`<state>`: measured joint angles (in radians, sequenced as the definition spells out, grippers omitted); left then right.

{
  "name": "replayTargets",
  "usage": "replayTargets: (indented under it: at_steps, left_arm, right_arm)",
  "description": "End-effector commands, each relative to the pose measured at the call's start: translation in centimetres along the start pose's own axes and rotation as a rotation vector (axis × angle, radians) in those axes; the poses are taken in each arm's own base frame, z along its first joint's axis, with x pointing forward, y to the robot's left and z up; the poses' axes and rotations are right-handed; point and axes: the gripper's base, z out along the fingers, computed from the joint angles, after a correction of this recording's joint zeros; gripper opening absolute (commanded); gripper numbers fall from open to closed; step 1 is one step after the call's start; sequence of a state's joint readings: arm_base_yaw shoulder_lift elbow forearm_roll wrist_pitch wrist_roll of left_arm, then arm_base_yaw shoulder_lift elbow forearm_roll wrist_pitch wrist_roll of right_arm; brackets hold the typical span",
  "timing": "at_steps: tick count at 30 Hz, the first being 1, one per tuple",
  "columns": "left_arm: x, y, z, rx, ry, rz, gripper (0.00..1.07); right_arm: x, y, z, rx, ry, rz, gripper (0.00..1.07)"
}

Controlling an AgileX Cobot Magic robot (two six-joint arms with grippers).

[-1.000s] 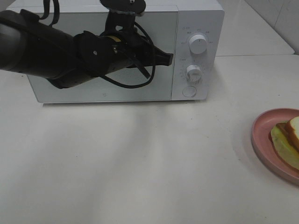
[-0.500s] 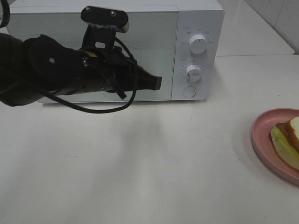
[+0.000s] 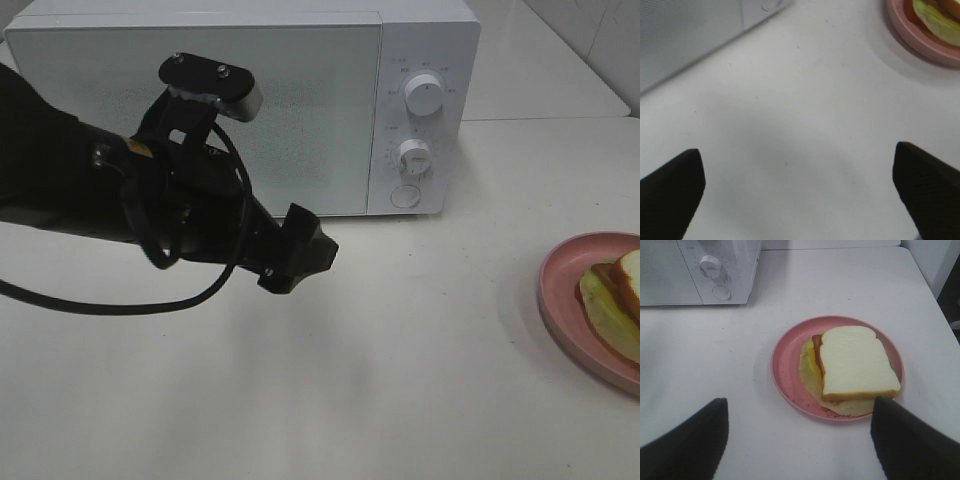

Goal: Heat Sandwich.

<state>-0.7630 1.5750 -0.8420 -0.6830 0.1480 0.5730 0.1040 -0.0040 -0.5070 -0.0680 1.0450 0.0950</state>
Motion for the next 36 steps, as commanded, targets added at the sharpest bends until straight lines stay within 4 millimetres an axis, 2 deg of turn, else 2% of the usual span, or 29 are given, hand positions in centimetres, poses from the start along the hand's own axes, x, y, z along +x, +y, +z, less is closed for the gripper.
replayTargets:
  at_steps: [1, 3, 4, 6, 7, 8, 10, 12, 13, 15, 16, 18, 20, 23, 26, 28, 30, 31, 33, 36]
  left_arm:
    - [0.4, 1.1, -1.6, 0.043, 0.093, -0.094, 0.97]
    - [0.8, 3.1, -2.9, 0.045, 0.169, -0.176, 0.97]
    - [0.8, 3.1, -2.9, 0.045, 0.169, -0.176, 0.97]
    - [1.1, 4.6, -4.0, 0.034, 0.212, -0.203, 0.97]
    - [1.6, 5.8, -5.0, 0.025, 0.257, -0.227, 0.97]
    - [1.6, 5.8, -5.0, 0.025, 0.257, -0.227, 0.97]
    - [1.9, 7.0, -6.2, 0.001, 0.283, -0.263, 0.97]
    - [2.4, 8.8, -8.3, -0.052, 0.308, -0.327, 0.97]
    - [2.4, 8.8, -8.3, -0.052, 0.308, -0.327, 0.97]
    - [2.8, 10.0, -9.7, -0.100, 0.325, -0.364, 0.97]
    - [3.2, 10.9, -11.2, -0.155, 0.333, -0.396, 0.97]
    - [3.4, 11.3, -11.8, -0.179, 0.336, -0.410, 0.97]
    - [3.9, 12.1, -13.9, -0.265, 0.337, -0.455, 0.97]
    - [4.3, 12.6, -15.3, -0.324, 0.338, -0.486, 0.97]
    - [4.9, 12.7, -18.0, -0.419, 0.310, -0.569, 0.97]
    - [5.0, 12.6, -18.6, -0.440, 0.305, -0.585, 0.97]
    - [5.1, 11.8, -20.6, -0.499, 0.260, -0.594, 0.97]
    - [5.1, 11.8, -20.6, -0.499, 0.260, -0.594, 0.97]
    - [5.2, 10.7, -22.4, -0.541, 0.211, -0.574, 0.97]
    - [5.3, 9.8, -23.5, -0.556, 0.169, -0.556, 0.97]
  right_arm:
    - [0.2, 0.0, -0.3, -0.001, -0.035, 0.003, 0.75]
    - [0.2, 0.0, -0.3, -0.001, -0.035, 0.003, 0.75]
    - [0.2, 0.0, -0.3, -0.001, -0.035, 0.003, 0.75]
    - [0.2, 0.0, -0.3, -0.001, -0.035, 0.003, 0.75]
    - [0.2, 0.0, -0.3, -0.001, -0.035, 0.003, 0.75]
    - [0.2, 0.0, -0.3, -0.001, -0.035, 0.003, 0.75]
    - [0.2, 0.0, -0.3, -0.001, -0.035, 0.003, 0.75]
    - [0.2, 0.0, -0.3, -0.001, -0.035, 0.003, 0.75]
    - [0.2, 0.0, -0.3, -0.001, -0.035, 0.003, 0.75]
    - [0.2, 0.0, -0.3, -0.001, -0.035, 0.003, 0.75]
    - [0.2, 0.0, -0.3, -0.001, -0.035, 0.003, 0.75]
    - [0.2, 0.0, -0.3, -0.001, -0.035, 0.003, 0.75]
    - [0.2, 0.0, -0.3, -0.001, -0.035, 0.003, 0.75]
    - [0.2, 0.0, -0.3, -0.001, -0.035, 0.003, 0.75]
    - [0.2, 0.0, -0.3, -0.001, -0.035, 0.003, 0.75]
    - [0.2, 0.0, -0.3, -0.001, -0.035, 0.003, 0.75]
    - [0.2, 0.0, -0.3, -0.001, -0.035, 0.003, 0.75]
    - [0.2, 0.0, -0.3, -0.001, -0.035, 0.003, 0.75]
    - [0.2, 0.0, -0.3, -0.001, -0.035, 0.003, 0.75]
    - [0.2, 0.0, -0.3, -0.001, -0.035, 0.003, 0.75]
